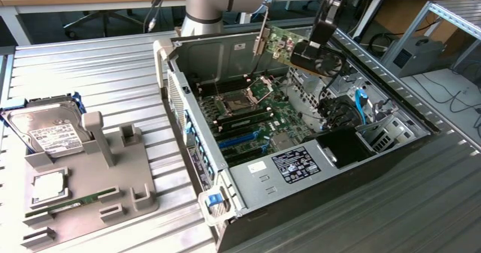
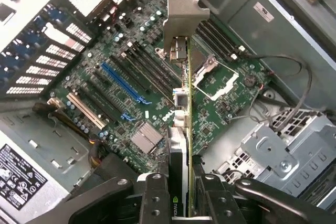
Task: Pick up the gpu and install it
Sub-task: 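Insert the gpu into the slot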
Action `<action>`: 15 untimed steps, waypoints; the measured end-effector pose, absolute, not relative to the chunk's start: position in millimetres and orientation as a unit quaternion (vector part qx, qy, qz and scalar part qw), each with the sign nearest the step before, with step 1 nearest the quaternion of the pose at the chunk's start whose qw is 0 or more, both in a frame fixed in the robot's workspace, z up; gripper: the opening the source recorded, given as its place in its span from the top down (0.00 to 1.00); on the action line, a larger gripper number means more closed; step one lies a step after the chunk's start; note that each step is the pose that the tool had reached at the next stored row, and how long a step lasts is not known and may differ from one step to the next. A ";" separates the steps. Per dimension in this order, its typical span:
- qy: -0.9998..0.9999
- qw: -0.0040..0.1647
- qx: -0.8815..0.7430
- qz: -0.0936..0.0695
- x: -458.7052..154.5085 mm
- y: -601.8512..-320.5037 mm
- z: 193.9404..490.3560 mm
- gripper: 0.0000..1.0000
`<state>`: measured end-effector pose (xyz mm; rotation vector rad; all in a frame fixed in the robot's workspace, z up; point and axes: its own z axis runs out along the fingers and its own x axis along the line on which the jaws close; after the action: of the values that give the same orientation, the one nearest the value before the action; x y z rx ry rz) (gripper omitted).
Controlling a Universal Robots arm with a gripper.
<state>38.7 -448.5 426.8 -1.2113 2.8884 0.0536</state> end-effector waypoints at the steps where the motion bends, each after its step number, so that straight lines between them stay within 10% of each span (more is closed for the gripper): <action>1: 0.916 0.004 -0.401 0.017 38.8 -448.3 426.6 0.73; 15: 0.834 0.001 -0.552 0.018 38.7 -446.8 423.9 0.73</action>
<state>38.7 -446.8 423.9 -1.7323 2.6172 0.0555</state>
